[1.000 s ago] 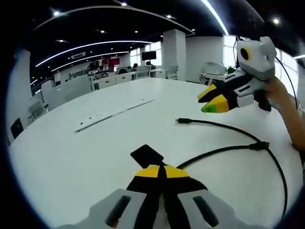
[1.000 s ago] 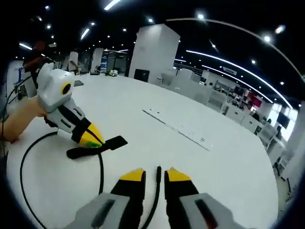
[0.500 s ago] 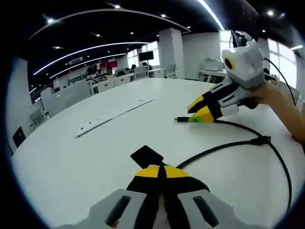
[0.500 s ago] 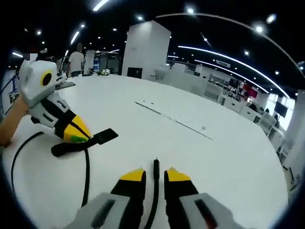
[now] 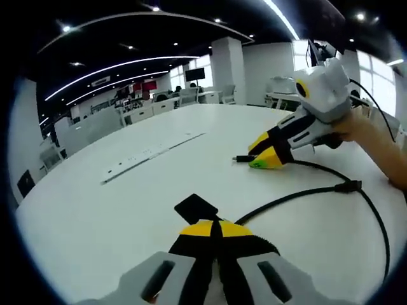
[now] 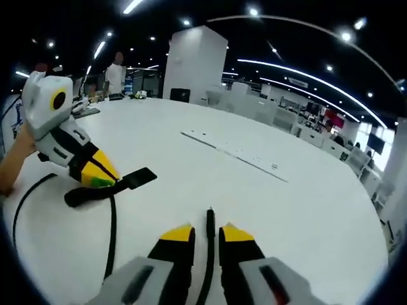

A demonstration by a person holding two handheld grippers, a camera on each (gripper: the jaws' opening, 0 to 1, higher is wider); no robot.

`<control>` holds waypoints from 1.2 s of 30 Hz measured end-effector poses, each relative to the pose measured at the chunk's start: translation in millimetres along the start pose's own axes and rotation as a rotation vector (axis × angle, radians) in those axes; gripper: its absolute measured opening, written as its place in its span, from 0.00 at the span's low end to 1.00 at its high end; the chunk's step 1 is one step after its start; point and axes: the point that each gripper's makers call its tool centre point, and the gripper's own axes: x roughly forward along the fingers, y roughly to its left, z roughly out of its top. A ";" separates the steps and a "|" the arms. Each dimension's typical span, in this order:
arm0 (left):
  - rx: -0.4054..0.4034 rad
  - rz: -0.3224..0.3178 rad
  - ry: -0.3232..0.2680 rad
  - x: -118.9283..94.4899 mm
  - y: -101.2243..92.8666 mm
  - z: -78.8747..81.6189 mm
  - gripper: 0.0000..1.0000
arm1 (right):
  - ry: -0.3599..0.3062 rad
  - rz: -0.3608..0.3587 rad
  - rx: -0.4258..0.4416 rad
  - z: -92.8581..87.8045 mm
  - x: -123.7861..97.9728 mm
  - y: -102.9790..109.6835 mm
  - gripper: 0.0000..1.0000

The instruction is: Find the charging cable on the desk, coil it up and secure with Velcro.

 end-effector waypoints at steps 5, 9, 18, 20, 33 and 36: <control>0.013 0.005 0.001 0.1 0.1 0.1 0.02 | -0.012 0.014 0.013 1.3 2.2 2.5 0.14; 0.014 0.010 0.000 0.5 0.3 -0.1 0.02 | -0.001 -0.010 -0.005 0.2 1.6 0.2 0.08; 0.051 0.025 0.007 0.5 -0.2 -0.1 0.02 | -0.005 -0.044 -0.025 7.2 -13.1 -12.3 0.08; 0.052 0.025 0.006 0.3 -0.3 -0.2 0.02 | -0.023 -0.059 -0.019 14.5 -21.7 -16.4 0.08; 0.054 0.018 -0.001 -1.8 -4.3 -3.2 0.02 | -0.189 -0.177 -0.069 82.5 -88.1 -34.9 0.08; 0.054 0.015 -0.003 -2.0 -4.2 -3.3 0.02 | -0.155 -0.190 -0.121 92.2 -83.3 -33.4 0.08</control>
